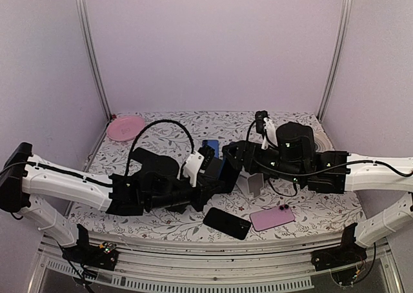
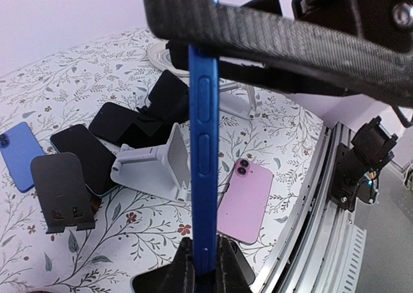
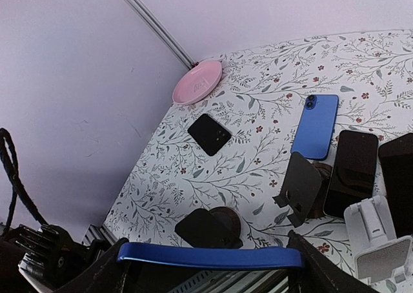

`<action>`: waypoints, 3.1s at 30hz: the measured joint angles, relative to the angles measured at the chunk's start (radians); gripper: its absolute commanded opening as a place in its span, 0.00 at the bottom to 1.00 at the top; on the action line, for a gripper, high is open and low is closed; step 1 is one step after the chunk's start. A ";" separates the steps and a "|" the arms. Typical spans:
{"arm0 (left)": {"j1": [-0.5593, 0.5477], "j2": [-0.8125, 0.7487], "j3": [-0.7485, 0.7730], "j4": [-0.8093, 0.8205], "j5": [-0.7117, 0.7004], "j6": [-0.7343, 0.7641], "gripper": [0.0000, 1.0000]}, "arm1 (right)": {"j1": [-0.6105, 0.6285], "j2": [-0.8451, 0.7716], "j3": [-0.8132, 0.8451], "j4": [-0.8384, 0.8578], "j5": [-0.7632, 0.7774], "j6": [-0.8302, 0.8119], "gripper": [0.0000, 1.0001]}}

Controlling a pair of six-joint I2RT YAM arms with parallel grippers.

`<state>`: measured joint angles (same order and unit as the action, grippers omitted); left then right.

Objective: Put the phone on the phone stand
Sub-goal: Pass from the left arm to the right, then place the phone on the phone stand.

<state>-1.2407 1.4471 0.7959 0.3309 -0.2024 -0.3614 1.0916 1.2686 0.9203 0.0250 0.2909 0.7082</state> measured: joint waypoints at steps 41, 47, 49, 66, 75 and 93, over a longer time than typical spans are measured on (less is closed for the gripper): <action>-0.006 0.008 0.000 0.031 -0.045 -0.002 0.56 | -0.025 0.010 0.002 -0.065 -0.012 -0.040 0.44; -0.006 0.008 0.000 0.031 -0.054 -0.006 0.67 | -0.067 -0.010 -0.006 -0.079 -0.012 -0.058 0.44; -0.006 0.008 0.000 0.031 -0.056 -0.008 0.71 | -0.088 -0.031 -0.021 -0.082 -0.013 -0.063 0.44; 0.081 -0.124 -0.098 0.019 -0.061 -0.066 0.74 | -0.486 -0.255 -0.177 -0.218 -0.068 -0.234 0.42; 0.116 -0.185 -0.142 -0.003 -0.061 -0.084 0.74 | -0.702 -0.304 -0.197 -0.324 -0.074 -0.338 0.39; 0.144 -0.191 -0.143 -0.015 -0.047 -0.096 0.74 | -0.957 -0.227 -0.283 -0.293 -0.090 -0.462 0.34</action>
<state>-1.0966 1.2564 0.6533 0.3157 -0.2497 -0.4572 0.1345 1.0420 0.6373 -0.2680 0.2008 0.2462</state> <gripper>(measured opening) 0.738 0.753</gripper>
